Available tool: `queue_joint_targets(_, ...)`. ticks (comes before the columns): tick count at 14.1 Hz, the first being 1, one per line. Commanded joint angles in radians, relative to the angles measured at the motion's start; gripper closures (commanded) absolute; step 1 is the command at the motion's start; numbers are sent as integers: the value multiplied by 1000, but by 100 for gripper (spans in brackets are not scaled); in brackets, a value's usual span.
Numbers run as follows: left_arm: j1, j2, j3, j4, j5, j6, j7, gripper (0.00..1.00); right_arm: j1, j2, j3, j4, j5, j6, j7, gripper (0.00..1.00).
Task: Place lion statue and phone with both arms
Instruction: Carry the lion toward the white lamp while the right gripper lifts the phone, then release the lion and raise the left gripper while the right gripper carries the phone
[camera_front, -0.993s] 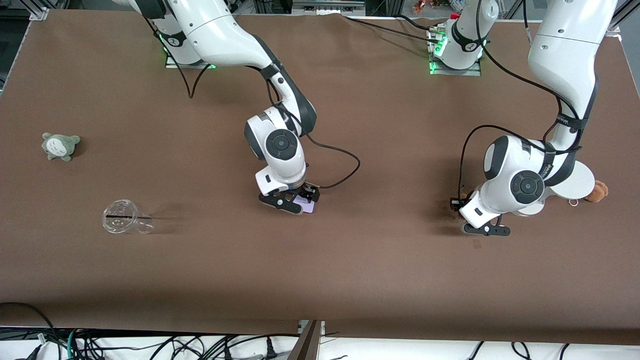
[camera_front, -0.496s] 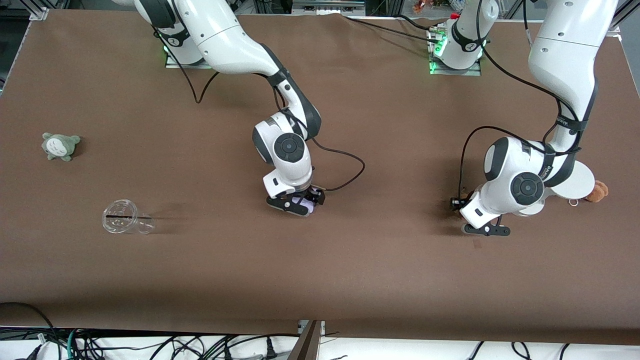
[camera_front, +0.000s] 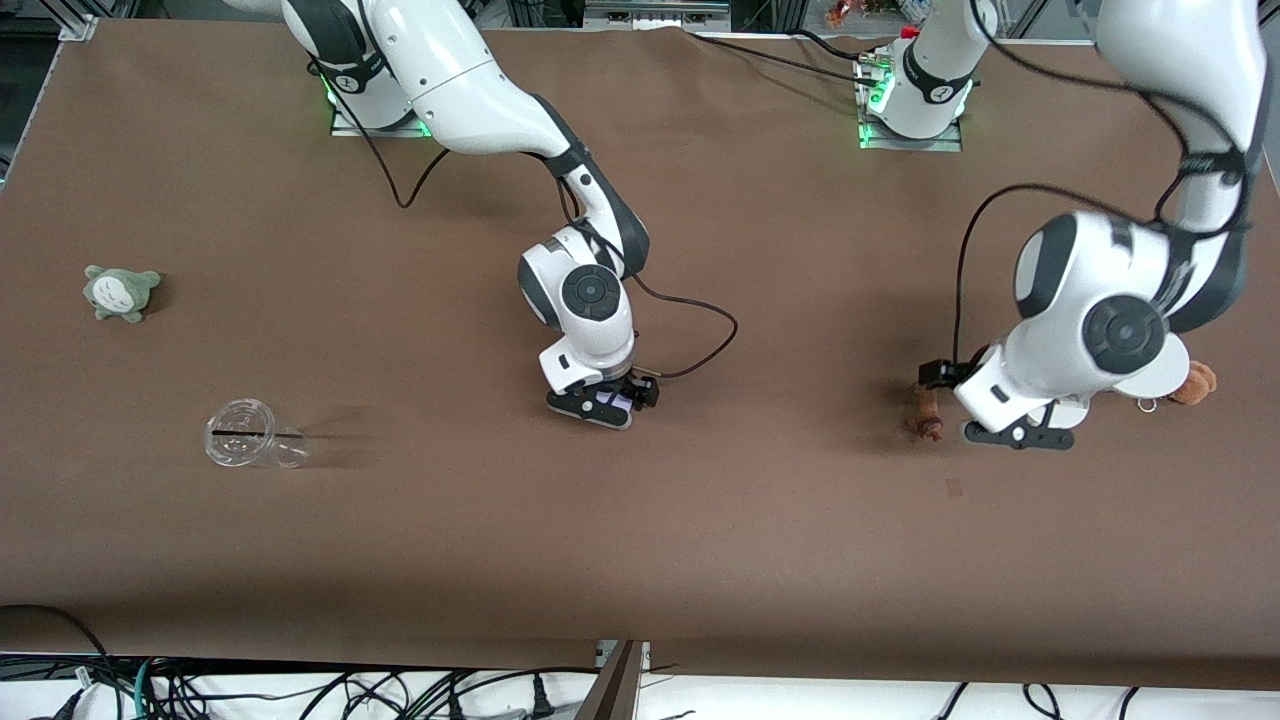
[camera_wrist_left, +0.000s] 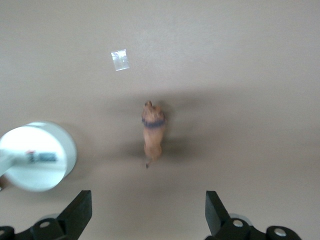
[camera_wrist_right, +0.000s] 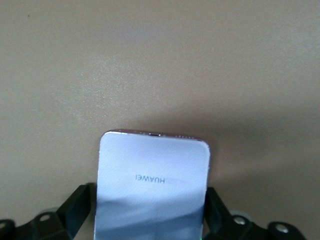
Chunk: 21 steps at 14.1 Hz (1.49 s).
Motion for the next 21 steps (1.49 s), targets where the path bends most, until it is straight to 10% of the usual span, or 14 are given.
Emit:
queue_joint_targets(1, 0, -102, -19, 75, 10, -164, 15, 0, -4, 17, -12, 26, 6, 7, -32, 60)
queue_joint_targets(6, 0, -122, -19, 309, 8, -356, 23, 0, -80, -46, -20, 28, 9, -116, -178, 67)
queue_joint_targets(12, 2, -133, -22, 368, 8, -461, 23, 0, -302, -128, -17, 17, 15, -292, -574, 67)
queue_joint_targets(21, -234, -378, 291, 83, -56, -292, 17, 0, -353, -197, -179, -172, 19, -319, -852, 74)
